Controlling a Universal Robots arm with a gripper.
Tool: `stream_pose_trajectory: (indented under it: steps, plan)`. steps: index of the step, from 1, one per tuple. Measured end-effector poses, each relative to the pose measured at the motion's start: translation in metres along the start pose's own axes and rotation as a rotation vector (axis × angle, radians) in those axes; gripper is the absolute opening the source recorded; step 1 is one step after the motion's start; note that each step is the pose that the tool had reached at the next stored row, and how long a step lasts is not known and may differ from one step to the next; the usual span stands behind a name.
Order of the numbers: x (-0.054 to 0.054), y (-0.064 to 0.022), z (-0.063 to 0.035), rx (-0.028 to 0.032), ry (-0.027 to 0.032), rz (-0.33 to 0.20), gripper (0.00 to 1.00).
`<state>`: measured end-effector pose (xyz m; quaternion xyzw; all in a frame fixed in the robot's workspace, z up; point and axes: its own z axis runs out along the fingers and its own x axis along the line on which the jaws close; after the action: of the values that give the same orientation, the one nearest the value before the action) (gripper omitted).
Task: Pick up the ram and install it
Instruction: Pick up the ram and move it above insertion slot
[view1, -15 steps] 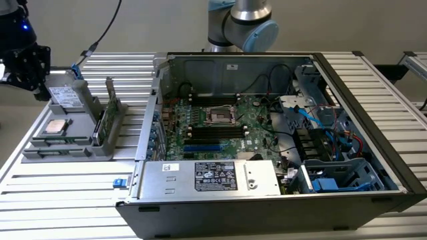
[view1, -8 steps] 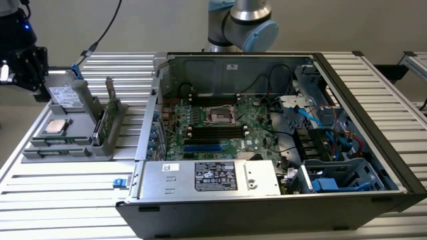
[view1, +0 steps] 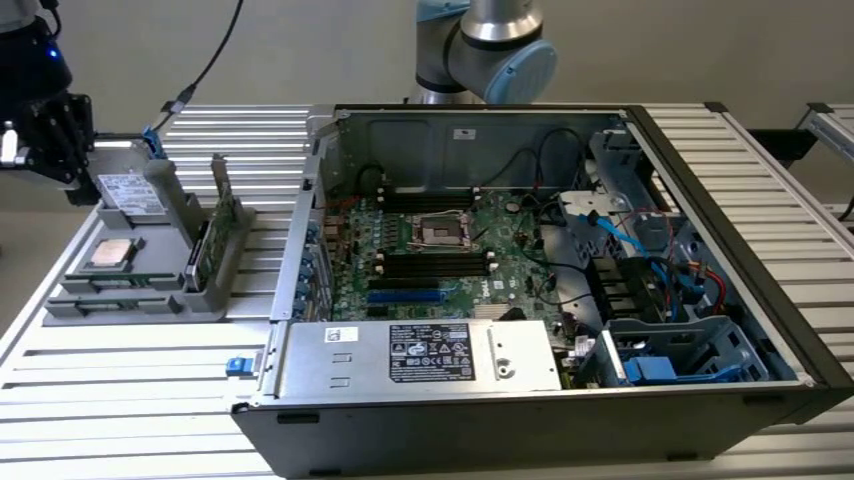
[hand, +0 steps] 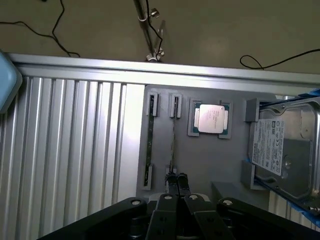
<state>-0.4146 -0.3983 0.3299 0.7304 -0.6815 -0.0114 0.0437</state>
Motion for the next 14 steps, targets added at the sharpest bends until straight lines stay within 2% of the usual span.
stream_pose_trajectory:
  steps: [8,10,11,13,14]
  plan:
    - [0.0,0.0,0.0,0.0,0.0,0.0,0.11]
    - [0.0,0.0,0.0,0.0,-0.0001,0.0,0.24]
    - [0.0,0.0002,0.0,0.0,0.0,0.0,0.24]
    - [-0.0002,0.0022,0.0006,0.0001,0.0,0.0,0.36]
    - [-0.0002,0.0042,0.0014,0.0001,0.0001,-0.002,0.36]
